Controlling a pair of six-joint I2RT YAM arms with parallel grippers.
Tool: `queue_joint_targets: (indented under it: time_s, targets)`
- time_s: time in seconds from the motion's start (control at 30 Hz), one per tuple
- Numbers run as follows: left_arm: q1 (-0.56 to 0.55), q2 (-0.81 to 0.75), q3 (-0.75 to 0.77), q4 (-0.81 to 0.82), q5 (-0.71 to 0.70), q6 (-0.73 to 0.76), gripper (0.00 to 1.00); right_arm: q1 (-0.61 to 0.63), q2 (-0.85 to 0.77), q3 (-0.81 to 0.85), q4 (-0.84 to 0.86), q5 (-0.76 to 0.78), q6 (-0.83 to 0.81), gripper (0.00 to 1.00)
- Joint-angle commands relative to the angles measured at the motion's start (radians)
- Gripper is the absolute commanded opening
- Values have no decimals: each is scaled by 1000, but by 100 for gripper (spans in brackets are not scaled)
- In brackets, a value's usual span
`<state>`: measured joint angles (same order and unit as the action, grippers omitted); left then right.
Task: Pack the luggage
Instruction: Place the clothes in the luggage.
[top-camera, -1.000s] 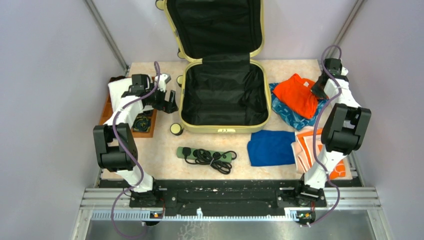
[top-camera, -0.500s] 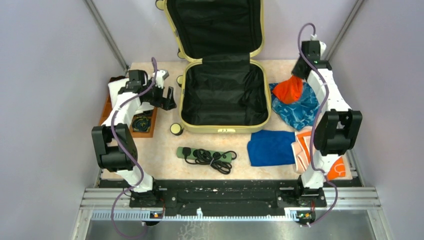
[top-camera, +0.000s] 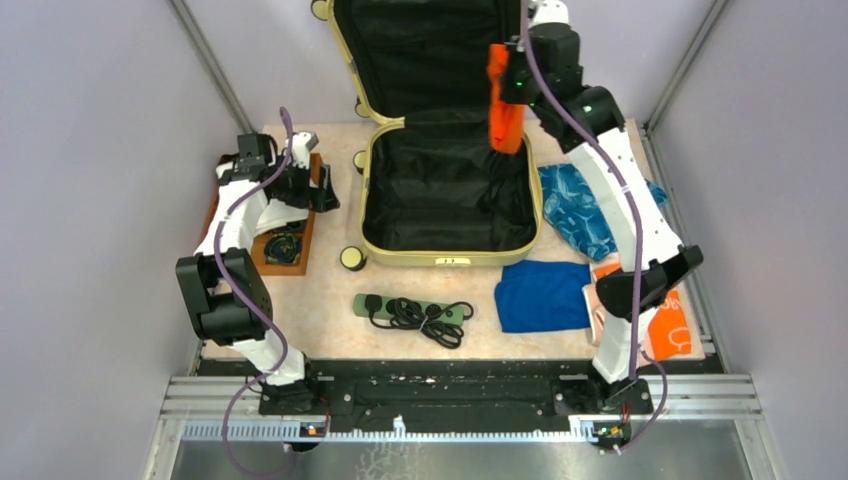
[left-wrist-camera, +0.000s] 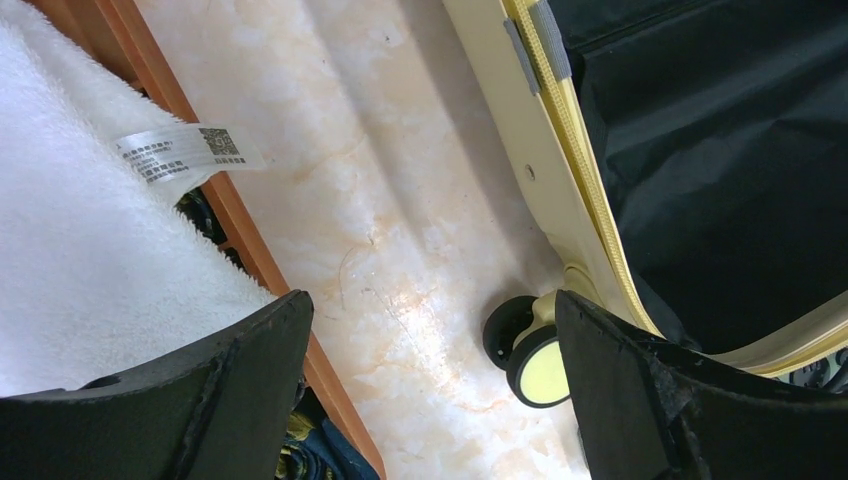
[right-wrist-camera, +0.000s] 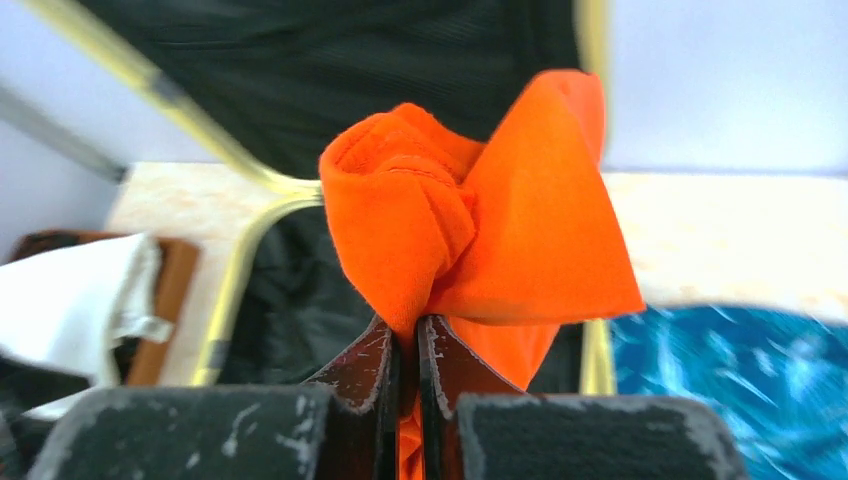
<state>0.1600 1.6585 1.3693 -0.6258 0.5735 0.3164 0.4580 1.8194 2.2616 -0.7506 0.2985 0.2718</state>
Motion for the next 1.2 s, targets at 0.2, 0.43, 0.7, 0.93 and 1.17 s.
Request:
queue_joint_targets:
  time_s: [0.2,0.43,0.7,0.93,1.17]
  targets:
    - [1,-79,17,-28,-20,-9,97,170,163,178,24,-308,11,0]
    - [1,-97,-7,-30,-24,17,98,143,211,19,29,-442,34,0]
    - [0,-91,-14,-27,3,24,98,25,207,-298,77,-414,15,0]
    - [1,-88,-13,-27,17,20,98,17,199,-402,88,-222,21,0]
    - [0,-92,-6,-30,27,15,98,-36,260,-419,75,-114,103,40]
